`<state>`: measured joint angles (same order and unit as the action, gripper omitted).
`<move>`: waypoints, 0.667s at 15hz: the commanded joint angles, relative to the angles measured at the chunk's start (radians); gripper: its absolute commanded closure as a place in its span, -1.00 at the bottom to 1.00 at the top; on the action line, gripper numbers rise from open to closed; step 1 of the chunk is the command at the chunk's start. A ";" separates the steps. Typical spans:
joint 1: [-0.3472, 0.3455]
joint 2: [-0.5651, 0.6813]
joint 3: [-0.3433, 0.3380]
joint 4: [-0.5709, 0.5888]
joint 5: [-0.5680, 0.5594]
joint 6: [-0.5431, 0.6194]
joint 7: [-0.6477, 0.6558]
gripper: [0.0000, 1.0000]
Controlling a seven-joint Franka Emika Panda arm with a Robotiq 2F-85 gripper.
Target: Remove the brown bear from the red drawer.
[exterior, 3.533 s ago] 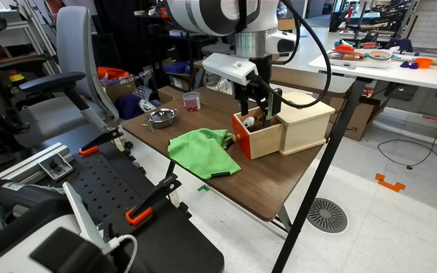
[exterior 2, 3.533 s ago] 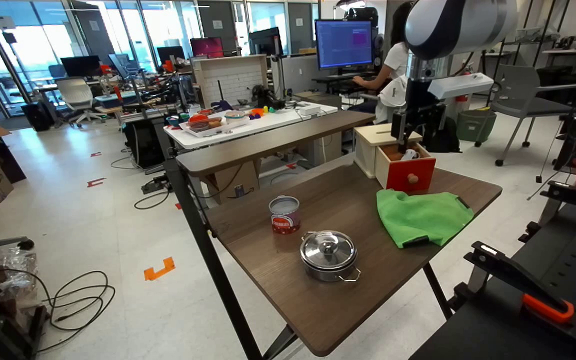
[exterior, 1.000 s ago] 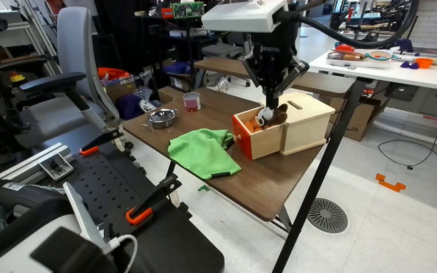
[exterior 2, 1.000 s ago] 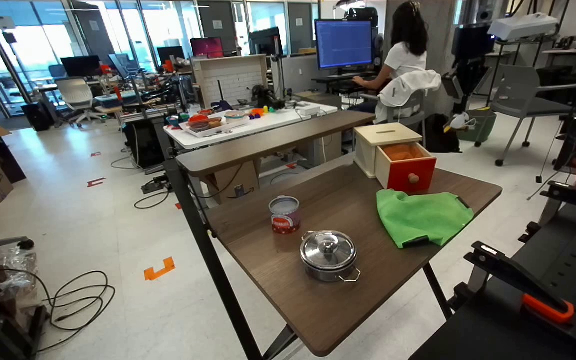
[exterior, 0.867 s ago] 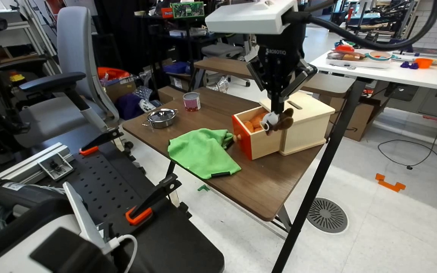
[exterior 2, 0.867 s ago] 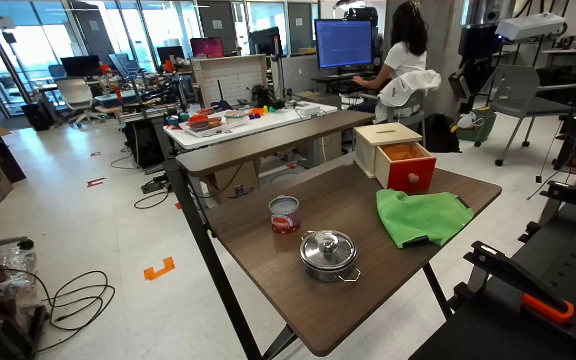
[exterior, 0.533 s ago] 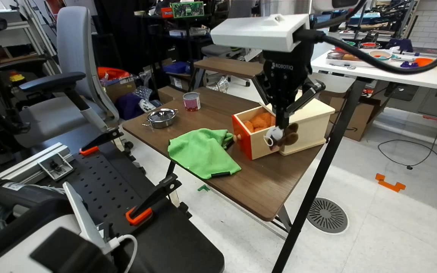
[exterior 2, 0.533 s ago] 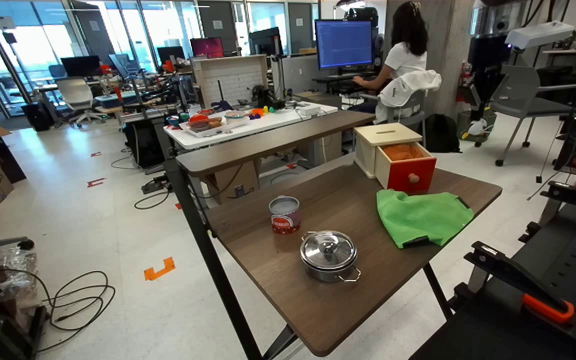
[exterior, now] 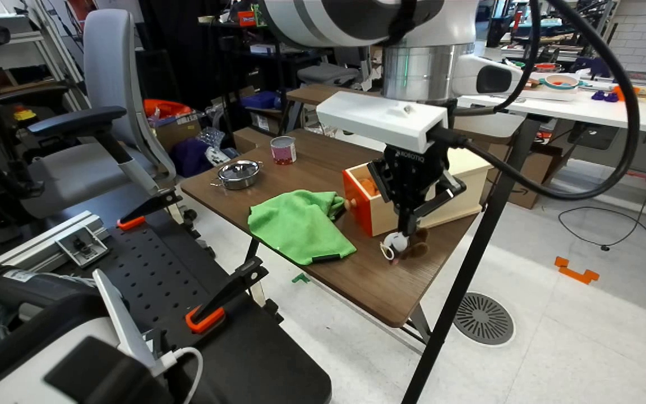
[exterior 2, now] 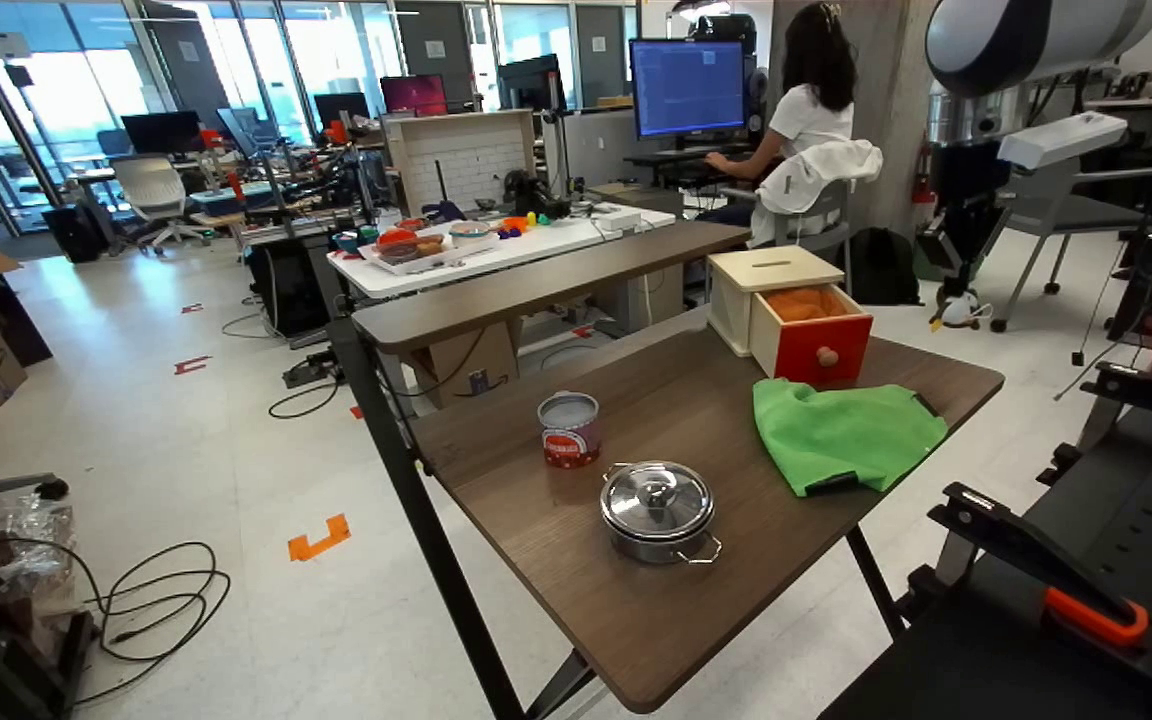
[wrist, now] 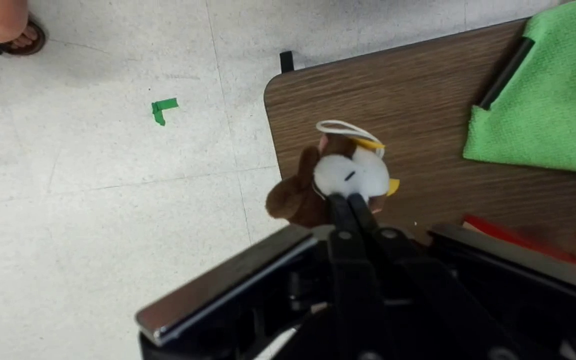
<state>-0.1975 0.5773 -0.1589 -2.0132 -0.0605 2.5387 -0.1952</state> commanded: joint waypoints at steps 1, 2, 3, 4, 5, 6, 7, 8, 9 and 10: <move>-0.014 0.067 0.007 0.060 -0.022 0.006 -0.003 0.99; -0.014 0.081 0.007 0.068 -0.023 0.006 -0.004 0.99; -0.010 0.093 0.003 0.072 -0.030 0.011 -0.001 0.99; -0.009 0.105 0.001 0.077 -0.033 0.012 -0.001 0.99; -0.006 0.112 -0.002 0.075 -0.040 0.015 -0.002 0.99; -0.004 0.120 -0.004 0.078 -0.048 0.015 -0.002 0.99; -0.003 0.127 -0.005 0.080 -0.054 0.015 -0.001 0.99; -0.002 0.135 -0.007 0.084 -0.061 0.015 0.000 0.99; -0.001 0.141 -0.009 0.085 -0.068 0.016 0.002 0.99; -0.001 0.145 -0.009 0.087 -0.071 0.017 0.003 0.99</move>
<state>-0.1978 0.6975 -0.1607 -1.9516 -0.0966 2.5464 -0.1952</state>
